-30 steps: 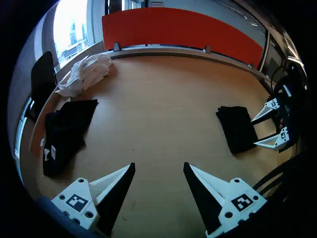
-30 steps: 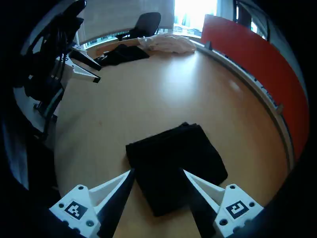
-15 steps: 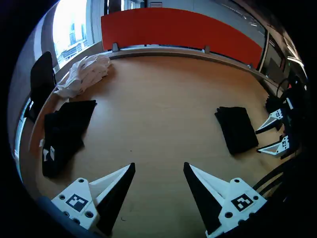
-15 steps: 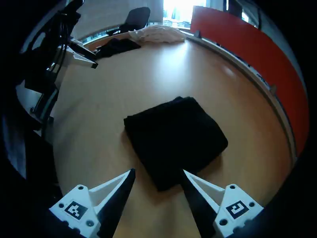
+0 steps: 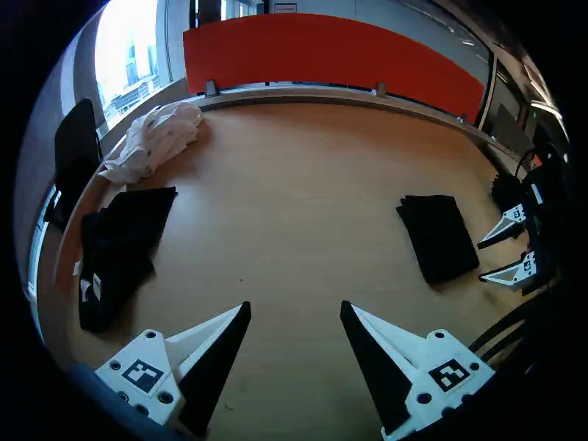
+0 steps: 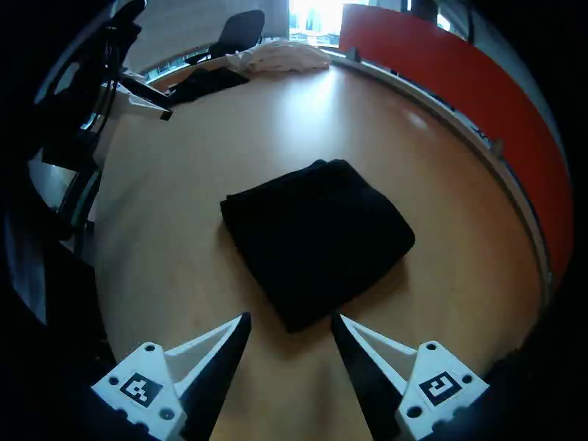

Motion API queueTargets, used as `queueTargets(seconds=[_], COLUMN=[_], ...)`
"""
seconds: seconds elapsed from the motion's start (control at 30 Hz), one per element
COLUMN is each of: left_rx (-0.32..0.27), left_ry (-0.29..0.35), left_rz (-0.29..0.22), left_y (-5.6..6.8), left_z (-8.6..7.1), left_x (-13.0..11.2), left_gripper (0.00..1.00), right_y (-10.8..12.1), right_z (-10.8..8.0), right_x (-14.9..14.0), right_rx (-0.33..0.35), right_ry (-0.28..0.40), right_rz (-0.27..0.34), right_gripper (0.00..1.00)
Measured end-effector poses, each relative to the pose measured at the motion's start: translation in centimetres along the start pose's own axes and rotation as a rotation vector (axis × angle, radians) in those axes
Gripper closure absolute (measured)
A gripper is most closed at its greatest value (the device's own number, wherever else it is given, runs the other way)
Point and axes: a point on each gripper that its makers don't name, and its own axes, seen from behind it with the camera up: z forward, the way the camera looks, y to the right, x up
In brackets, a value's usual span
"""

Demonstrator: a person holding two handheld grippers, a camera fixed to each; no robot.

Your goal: Fold towel

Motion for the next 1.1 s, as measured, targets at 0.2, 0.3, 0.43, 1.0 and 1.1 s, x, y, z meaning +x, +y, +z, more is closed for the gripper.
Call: queueTargets(seconds=[0.2,0.3,0.43,1.0,1.1], left_rx=[0.0,0.0,0.0,0.0,-0.001], left_ry=[-0.002,-0.003,-0.004,-0.005,-0.006], left_rz=[0.0,-0.001,0.0,0.0,-0.001], left_y=[0.0,0.0,0.0,0.0,0.0], left_z=[0.0,0.0,0.1,0.3,0.3], left_x=[-0.2,-0.3,-0.2,-0.2,-0.2], left_gripper=[0.1,0.1,0.1,0.1,0.1], right_y=[0.2,0.4,0.4,0.4,0.4], right_z=[0.3,0.4,0.6,1.1,1.1], right_x=[-0.8,-1.2,-1.4,-1.4,-1.4], right_rx=[-0.009,-0.015,-0.018,-0.029,-0.033], right_ry=[-0.019,-0.028,-0.03,-0.024,-0.022], right_rz=[0.018,0.036,0.05,0.083,0.076], right_gripper=[0.34,0.46,0.56,0.95,0.96])
